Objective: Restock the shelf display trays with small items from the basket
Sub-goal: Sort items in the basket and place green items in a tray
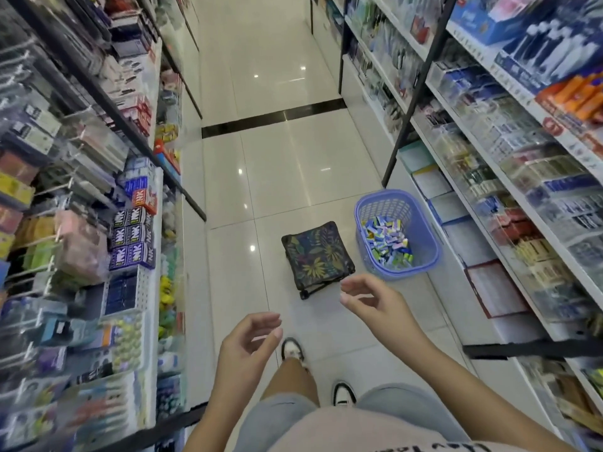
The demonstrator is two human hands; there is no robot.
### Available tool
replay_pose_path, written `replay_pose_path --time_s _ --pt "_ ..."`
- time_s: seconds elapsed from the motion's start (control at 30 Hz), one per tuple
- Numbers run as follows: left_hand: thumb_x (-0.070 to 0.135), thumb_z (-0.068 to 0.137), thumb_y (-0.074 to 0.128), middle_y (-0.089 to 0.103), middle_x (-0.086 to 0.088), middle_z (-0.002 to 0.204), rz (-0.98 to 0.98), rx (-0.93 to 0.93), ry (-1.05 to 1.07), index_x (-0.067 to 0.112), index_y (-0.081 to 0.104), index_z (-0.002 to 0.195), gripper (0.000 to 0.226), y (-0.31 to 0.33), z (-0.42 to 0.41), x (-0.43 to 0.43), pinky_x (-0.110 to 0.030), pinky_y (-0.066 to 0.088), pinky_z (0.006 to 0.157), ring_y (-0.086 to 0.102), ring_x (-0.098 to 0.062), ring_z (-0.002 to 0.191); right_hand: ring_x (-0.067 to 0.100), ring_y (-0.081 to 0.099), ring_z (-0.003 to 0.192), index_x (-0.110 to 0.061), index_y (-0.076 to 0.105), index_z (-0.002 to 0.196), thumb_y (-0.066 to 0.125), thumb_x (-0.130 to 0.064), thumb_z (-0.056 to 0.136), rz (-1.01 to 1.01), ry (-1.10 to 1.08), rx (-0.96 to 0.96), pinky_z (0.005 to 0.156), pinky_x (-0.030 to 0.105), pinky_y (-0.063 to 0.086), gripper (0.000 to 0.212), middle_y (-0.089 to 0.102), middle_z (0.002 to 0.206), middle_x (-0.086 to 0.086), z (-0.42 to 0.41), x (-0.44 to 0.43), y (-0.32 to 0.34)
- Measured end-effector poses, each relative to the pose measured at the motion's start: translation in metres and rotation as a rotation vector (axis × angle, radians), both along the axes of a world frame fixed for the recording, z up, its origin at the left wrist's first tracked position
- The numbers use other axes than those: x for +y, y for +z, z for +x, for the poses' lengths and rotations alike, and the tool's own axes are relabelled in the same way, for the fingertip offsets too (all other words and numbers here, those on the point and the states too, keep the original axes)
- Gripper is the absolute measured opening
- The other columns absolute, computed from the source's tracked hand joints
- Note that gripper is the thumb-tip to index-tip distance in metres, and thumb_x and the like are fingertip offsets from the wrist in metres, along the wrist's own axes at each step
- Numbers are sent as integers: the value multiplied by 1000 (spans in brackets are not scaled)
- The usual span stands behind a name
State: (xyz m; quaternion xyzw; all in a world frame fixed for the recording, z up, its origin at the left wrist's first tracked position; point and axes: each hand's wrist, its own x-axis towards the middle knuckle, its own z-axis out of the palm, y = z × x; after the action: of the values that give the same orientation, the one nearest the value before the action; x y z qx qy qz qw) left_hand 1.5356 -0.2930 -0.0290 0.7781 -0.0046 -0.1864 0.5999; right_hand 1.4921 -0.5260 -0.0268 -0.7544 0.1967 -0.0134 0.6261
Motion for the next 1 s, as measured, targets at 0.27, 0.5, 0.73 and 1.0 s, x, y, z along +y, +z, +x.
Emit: replay_pose_path --time_s 0.27,0.5,0.73,1.0 --pt "8 84 69 72 7 93 -20 40 -283 24 71 90 17 -3 153 -67 -14 51 72 67 -7 86 6 65 86 -26 67 92 71 -17 82 8 -266 75 78 20 51 14 70 91 -10 78 -41 -20" --pt "4 83 69 72 7 92 -56 0 -600 17 69 93 17 14 262 -163 -15 51 75 66 -6 83 9 67 85 -28 67 90 71 -15 82 35 -607 106 80 25 53 16 70 94 -12 103 -72 -31" --pt "7 84 68 72 3 93 -1 36 -808 15 69 95 13 -9 315 -267 -10 49 69 66 -2 81 5 66 82 -28 66 88 71 -15 81 39 -802 164 74 18 52 16 69 90 -13 134 -117 -59" --pt "13 85 69 71 11 92 69 -6 -958 22 69 93 12 -41 353 -396 -14 51 71 66 -5 81 7 62 91 -23 65 96 68 -19 85 39 -853 274 78 16 47 13 67 96 -8 172 -233 -91"
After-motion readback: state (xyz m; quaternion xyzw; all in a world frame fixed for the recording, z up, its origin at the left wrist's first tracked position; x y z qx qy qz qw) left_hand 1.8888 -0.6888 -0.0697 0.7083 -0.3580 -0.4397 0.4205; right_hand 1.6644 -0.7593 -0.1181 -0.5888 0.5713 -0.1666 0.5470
